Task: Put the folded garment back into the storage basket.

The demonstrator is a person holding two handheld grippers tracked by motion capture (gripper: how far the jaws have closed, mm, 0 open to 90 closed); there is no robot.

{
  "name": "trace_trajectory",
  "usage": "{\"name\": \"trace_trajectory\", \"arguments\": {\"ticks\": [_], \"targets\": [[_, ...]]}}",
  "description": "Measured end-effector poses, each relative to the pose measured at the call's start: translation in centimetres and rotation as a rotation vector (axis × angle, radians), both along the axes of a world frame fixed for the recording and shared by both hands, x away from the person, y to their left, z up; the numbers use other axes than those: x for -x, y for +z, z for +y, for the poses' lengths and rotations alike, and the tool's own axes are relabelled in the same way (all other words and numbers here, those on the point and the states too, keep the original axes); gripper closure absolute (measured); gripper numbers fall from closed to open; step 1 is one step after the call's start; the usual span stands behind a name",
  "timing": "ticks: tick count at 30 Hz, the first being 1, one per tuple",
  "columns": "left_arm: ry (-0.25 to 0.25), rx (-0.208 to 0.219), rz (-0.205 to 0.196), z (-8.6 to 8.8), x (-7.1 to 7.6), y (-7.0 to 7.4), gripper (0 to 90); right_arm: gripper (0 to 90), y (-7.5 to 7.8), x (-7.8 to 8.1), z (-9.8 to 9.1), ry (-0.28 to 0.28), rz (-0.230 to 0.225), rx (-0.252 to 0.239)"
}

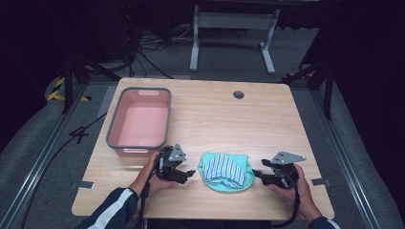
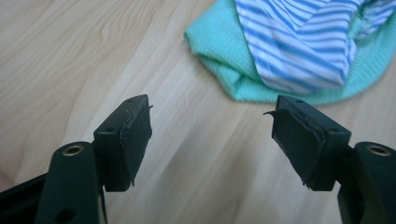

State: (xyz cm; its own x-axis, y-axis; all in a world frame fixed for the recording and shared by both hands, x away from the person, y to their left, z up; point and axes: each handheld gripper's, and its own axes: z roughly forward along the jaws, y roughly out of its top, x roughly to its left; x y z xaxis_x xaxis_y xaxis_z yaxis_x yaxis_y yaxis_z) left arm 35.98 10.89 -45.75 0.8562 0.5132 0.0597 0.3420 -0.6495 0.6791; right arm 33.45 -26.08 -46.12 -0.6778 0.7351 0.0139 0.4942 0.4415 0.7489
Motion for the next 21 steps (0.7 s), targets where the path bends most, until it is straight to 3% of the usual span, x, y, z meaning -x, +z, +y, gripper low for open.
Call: {"name": "trace_trajectory", "arguments": {"ticks": [1,9,12,19,21], "targets": [[-0.011,-0.014,0.005,-0.3,-0.3,0.0,29.1,43.7,0.0,-0.2,0.2,0.000,0.001,0.005],[0.009,0.055,0.010,-2.1,-2.2,0.6,30.2,43.7,-0.1,-1.2,2.1,0.026,0.013,0.036],[0.009,0.024,0.015,-2.9,-2.8,-0.2,30.2,42.9,-0.2,-1.7,2.7,0.023,0.026,0.037],[-0.015,0.005,0.069,-3.5,-3.3,-1.5,25.2,41.7,-0.9,-2.3,3.9,0.014,0.047,0.069],[-0.007,0.025,0.101,-3.4,-3.4,-1.9,21.8,41.2,-1.2,-2.3,4.2,0.016,0.053,0.081]]}}
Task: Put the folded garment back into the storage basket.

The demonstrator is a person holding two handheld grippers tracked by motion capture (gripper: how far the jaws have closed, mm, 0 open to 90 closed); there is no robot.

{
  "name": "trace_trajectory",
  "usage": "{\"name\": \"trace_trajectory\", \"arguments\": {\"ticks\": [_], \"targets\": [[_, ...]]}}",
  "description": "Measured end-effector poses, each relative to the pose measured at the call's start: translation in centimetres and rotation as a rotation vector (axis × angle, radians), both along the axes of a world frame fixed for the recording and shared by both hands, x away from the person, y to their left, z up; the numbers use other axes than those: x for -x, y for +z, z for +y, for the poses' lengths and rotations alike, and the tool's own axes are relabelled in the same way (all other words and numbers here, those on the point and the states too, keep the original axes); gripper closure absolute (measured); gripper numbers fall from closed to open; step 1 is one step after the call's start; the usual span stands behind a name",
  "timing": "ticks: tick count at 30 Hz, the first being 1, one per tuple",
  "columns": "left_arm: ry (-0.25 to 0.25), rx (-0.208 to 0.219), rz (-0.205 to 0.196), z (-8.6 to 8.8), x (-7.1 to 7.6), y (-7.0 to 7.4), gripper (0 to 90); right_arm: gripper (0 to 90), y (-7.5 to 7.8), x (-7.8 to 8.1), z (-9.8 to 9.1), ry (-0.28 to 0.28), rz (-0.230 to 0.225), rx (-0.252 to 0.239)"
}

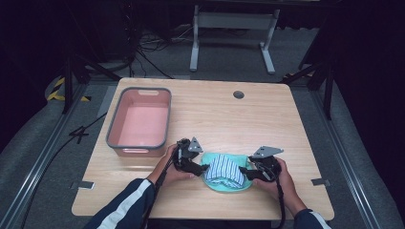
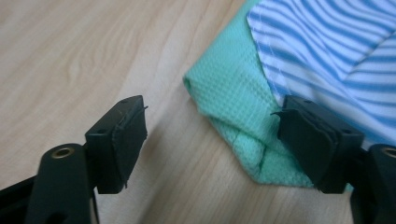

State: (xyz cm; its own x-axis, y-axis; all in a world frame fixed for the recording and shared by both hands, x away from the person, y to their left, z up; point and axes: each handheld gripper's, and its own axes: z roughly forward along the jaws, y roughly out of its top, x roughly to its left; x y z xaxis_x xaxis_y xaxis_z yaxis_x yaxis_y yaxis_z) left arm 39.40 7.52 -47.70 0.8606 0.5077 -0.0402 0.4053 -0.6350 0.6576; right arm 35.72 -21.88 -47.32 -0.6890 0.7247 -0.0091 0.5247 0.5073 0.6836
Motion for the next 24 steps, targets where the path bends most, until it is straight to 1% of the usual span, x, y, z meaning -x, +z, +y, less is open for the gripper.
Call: {"name": "trace_trajectory", "arguments": {"ticks": [2,4,5,7,8,9,10,11,12,13,14,15,16,17,19,21,24], "targets": [[-0.003,-0.003,-0.008,0.04,0.03,-0.04,21.1,39.2,-0.12,-0.05,-0.09,-0.009,0.003,-0.010],[0.001,0.012,-0.009,0.06,0.14,-0.19,20.7,39.1,-0.26,-0.14,-0.32,-0.019,0.021,-0.034],[0.000,0.013,-0.018,0.12,0.14,-0.22,20.5,39.2,-0.28,-0.12,-0.33,-0.018,0.019,-0.036],[-0.008,0.023,-0.022,0.21,0.17,-0.33,20.5,39.6,-0.26,-0.10,-0.28,-0.021,0.019,-0.033],[-0.008,0.021,-0.023,0.22,0.18,-0.32,20.6,41.5,-0.25,-0.07,-0.25,-0.021,0.019,-0.033],[-0.009,0.018,-0.024,0.21,0.20,-0.29,20.7,46.3,-0.20,0.00,-0.20,-0.017,0.022,-0.033],[-0.016,0.023,-0.019,0.21,0.25,-0.26,22.2,51.8,-0.14,0.10,-0.13,0.001,0.023,-0.034],[-0.023,0.036,-0.022,0.23,0.45,-0.22,26.5,55.8,-0.09,0.19,-0.04,0.008,0.025,-0.035],[-0.023,0.036,-0.022,0.23,0.45,-0.22,35.4,55.8,-0.09,0.19,-0.04,0.008,0.025,-0.035],[-0.023,0.049,-0.029,0.26,0.57,-0.28,35.4,63.3,-0.07,0.30,0.04,0.018,0.027,-0.043],[-0.016,0.063,-0.035,0.26,0.66,-0.37,40.2,68.1,-0.08,0.38,0.10,0.026,0.028,-0.050],[-0.021,0.070,-0.033,0.28,0.69,-0.35,44.7,70.8,-0.12,0.43,0.13,0.034,0.026,-0.055],[-0.022,0.071,-0.031,0.28,0.70,-0.34,52.3,73.0,-0.14,0.43,0.13,0.036,0.027,-0.062],[-0.022,0.077,-0.030,0.28,0.69,-0.35,54.4,74.5,-0.15,0.43,0.11,0.036,0.027,-0.062],[-0.041,0.085,-0.025,0.26,0.67,-0.35,64.2,76.4,-0.18,0.41,0.03,0.039,0.029,-0.069],[-0.056,0.087,-0.017,0.21,0.67,-0.34,70.5,78.1,-0.21,0.41,0.00,0.036,0.028,-0.073],[-0.066,0.091,-0.006,0.12,0.71,-0.29,77.3,79.9,-0.24,0.45,0.03,0.030,0.024,-0.074]]}}
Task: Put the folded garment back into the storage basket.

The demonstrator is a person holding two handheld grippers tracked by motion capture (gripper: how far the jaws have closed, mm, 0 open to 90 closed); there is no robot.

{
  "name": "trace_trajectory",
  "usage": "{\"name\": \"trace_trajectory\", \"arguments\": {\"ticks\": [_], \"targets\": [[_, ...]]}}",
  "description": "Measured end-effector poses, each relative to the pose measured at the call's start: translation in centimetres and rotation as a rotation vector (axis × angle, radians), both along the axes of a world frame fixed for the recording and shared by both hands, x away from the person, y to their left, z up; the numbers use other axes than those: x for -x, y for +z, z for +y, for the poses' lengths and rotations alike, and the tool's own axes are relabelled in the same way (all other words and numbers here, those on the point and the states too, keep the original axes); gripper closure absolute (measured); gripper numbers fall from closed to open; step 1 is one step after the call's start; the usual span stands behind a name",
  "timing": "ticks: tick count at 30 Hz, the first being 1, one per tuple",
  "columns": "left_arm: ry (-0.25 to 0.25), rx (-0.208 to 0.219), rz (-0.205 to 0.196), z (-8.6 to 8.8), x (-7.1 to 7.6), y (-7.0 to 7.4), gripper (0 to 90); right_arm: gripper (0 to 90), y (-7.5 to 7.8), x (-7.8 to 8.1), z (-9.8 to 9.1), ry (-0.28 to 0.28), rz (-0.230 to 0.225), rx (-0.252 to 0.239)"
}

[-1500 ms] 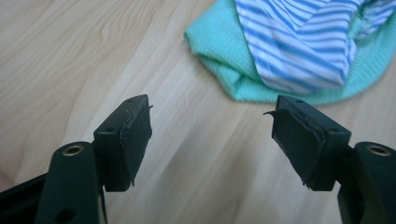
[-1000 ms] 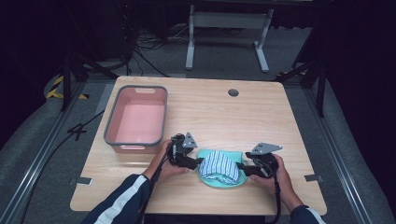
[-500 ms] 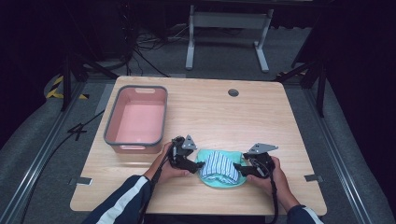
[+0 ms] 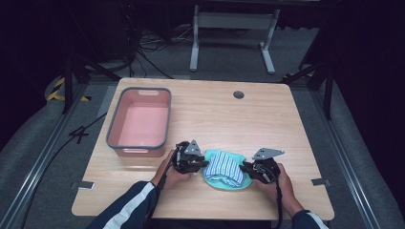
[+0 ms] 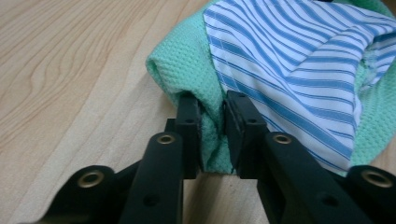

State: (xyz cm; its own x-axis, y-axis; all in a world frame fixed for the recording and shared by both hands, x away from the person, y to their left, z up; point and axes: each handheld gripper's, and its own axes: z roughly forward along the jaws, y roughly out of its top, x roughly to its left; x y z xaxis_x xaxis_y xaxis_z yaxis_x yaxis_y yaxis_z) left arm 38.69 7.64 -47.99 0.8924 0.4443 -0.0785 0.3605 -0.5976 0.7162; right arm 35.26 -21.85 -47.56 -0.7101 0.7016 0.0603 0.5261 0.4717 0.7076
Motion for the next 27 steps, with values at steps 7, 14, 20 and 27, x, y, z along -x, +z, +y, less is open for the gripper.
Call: {"name": "trace_trajectory", "arguments": {"ticks": [7,14,20,27], "targets": [[0.011,-0.033,0.024,-0.3,0.3,0.5,81.8,81.8,0.1,0.1,0.0,-0.009,0.007,-0.002],[0.001,-0.088,-0.004,-1.0,0.9,1.0,82.9,82.3,1.0,0.3,-0.2,-0.012,-0.004,-0.009],[-0.008,-0.100,-0.026,-1.0,0.8,1.8,83.0,82.4,1.7,0.4,-0.1,-0.011,-0.021,-0.013],[0.013,-0.095,-0.045,-0.9,0.9,3.2,83.2,82.8,3.4,0.3,0.0,-0.018,-0.054,-0.034]]}}
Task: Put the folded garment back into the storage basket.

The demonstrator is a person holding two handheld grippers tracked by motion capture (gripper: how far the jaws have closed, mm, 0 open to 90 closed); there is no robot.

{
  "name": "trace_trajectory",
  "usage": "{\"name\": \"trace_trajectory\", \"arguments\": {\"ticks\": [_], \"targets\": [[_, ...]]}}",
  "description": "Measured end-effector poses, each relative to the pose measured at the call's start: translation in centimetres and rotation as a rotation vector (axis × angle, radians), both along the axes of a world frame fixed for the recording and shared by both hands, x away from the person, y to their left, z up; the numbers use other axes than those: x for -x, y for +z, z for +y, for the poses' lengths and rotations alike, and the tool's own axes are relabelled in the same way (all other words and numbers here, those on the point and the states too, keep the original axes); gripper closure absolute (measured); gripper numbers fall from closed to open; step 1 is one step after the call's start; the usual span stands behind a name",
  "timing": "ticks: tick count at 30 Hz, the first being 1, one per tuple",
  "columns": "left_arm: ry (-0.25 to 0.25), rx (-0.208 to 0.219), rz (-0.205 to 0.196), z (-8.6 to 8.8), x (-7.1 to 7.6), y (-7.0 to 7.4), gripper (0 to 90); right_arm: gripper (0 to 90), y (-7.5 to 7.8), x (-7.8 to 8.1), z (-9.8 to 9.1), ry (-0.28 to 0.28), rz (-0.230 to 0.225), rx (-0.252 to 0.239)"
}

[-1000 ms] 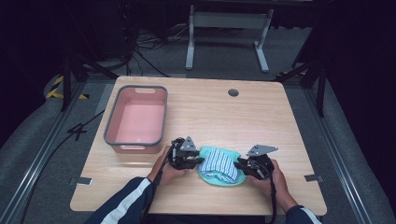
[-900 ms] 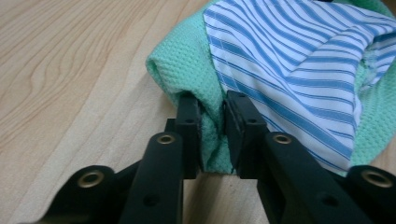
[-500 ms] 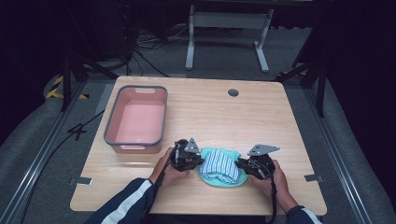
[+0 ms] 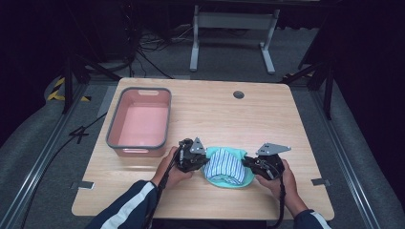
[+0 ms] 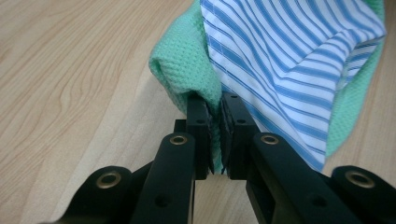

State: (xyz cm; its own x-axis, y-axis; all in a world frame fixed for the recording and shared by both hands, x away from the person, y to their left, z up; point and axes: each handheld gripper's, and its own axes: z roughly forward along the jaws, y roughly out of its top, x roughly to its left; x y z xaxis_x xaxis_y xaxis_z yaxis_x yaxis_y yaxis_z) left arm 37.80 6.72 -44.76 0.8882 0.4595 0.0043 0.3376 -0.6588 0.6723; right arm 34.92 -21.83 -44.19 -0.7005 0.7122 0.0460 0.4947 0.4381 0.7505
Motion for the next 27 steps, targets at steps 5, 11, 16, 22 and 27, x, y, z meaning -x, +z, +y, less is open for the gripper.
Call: {"name": "trace_trajectory", "arguments": {"ticks": [5,11,16,22,27], "targets": [[-0.003,-0.008,-0.021,0.1,-0.1,1.2,83.3,82.8,0.9,-0.1,0.2,0.003,-0.018,-0.011],[-0.002,-0.008,-0.038,0.6,-0.2,2.3,83.4,82.8,1.6,-0.3,0.6,-0.001,-0.028,-0.023],[0.008,0.004,-0.042,1.1,-0.5,3.0,83.4,82.8,2.4,-0.6,1.1,0.010,-0.041,-0.021],[0.024,0.004,-0.072,1.9,-0.7,4.5,83.4,82.8,3.9,-1.3,2.0,0.027,-0.069,-0.029],[0.044,0.013,-0.093,2.6,-0.9,5.9,83.4,82.8,5.1,-1.8,2.7,0.041,-0.090,-0.032]]}}
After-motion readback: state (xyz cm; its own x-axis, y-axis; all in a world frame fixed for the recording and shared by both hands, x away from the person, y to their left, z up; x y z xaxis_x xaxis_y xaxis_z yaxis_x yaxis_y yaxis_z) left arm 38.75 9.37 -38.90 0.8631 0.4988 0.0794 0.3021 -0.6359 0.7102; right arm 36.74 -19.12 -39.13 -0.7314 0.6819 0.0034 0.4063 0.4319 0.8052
